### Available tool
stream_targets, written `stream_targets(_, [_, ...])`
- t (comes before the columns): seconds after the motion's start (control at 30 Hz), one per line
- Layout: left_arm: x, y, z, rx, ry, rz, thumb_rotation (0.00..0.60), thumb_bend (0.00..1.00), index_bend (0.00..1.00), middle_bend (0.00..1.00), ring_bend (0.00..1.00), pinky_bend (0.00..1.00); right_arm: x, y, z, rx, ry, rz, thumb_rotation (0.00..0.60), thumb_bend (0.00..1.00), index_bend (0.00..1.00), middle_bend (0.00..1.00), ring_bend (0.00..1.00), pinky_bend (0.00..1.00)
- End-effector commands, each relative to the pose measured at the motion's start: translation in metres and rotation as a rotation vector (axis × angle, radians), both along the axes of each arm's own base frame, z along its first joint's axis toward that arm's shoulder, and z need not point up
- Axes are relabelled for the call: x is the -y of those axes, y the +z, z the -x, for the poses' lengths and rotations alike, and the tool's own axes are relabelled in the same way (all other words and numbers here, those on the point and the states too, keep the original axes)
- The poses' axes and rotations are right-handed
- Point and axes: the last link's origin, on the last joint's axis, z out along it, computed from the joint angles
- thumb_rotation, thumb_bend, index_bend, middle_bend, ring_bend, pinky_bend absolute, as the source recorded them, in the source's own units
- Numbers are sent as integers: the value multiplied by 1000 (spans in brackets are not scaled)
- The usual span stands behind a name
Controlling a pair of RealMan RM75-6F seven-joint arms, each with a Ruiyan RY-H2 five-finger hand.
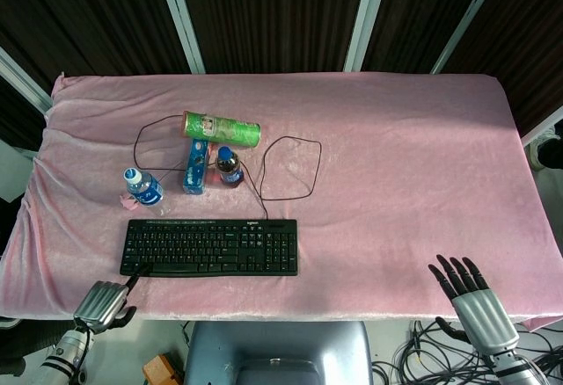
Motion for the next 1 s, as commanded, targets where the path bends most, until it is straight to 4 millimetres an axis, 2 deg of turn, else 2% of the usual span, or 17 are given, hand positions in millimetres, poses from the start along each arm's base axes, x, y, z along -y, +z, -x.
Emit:
stream_targets(0.03, [0, 1, -1, 1, -3, -2, 600, 379, 96, 1000, 1000, 1000, 0, 0, 0, 0, 0, 1, 600, 361, 0, 0, 0, 95])
stream_targets(0.17, [1, 4, -3, 12, -14, -16, 600, 380, 88, 1000, 1000, 1000, 0, 0, 0, 0, 0, 1, 600, 361, 0, 0, 0, 95])
stream_targets(0.27, [5, 18, -13, 63, -71, -90, 600, 380, 16, 993, 992, 1000, 0, 1, 0, 1, 0, 2, 600, 361, 0, 0, 0, 95])
stream_targets(0.33, [13, 33, -20, 118, -117, -141, 600, 379, 0, 848, 895, 952, 0, 1, 0, 2, 0, -1, 600, 361, 0, 0, 0, 95])
stream_targets(0.37, [19, 44, -26, 183, -157, -175, 600, 380, 0, 654, 739, 841, 0, 1, 0, 4, 0, 0, 600, 361, 0, 0, 0, 95])
stream_targets(0.4, [24, 54, -30, 240, -196, -205, 600, 381, 0, 404, 507, 642, 0, 2, 0, 5, 0, 1, 600, 361, 0, 0, 0, 95])
stream_targets(0.43, [30, 64, -33, 290, -245, -242, 600, 382, 0, 254, 339, 485, 0, 2, 0, 7, 0, 2, 600, 361, 0, 0, 0, 95])
stream_targets(0.47, [39, 79, -35, 341, -312, -312, 600, 381, 0, 91, 138, 271, 0, 3, 0, 8, 0, 3, 600, 361, 0, 0, 0, 95])
stream_targets(0.5, [46, 89, -34, 363, -355, -370, 600, 380, 0, 30, 53, 160, 0, 3, 0, 9, 0, 4, 600, 361, 0, 0, 0, 95])
stream_targets(0.53, [55, 97, -32, 372, -384, -421, 597, 378, 0, 0, 1, 60, 0, 3, 0, 10, 0, 5, 600, 361, 0, 0, 0, 95])
stream_targets(0.57, [67, 104, -27, 363, -399, -461, 597, 376, 0, 0, 0, 21, -1, 3, 0, 11, 1, 6, 600, 361, 0, 0, 0, 95])
stream_targets(0.67, [91, 113, -15, 307, -353, -447, 600, 375, 0, 0, 0, 0, -1, 3, -1, 12, 5, 3, 600, 361, 0, 0, 0, 95])
stream_targets(1.0, [94, 115, -15, 280, -326, -440, 599, 374, 0, 0, 0, 0, -1, 3, -3, 19, 12, -2, 600, 361, 0, 0, 0, 95])
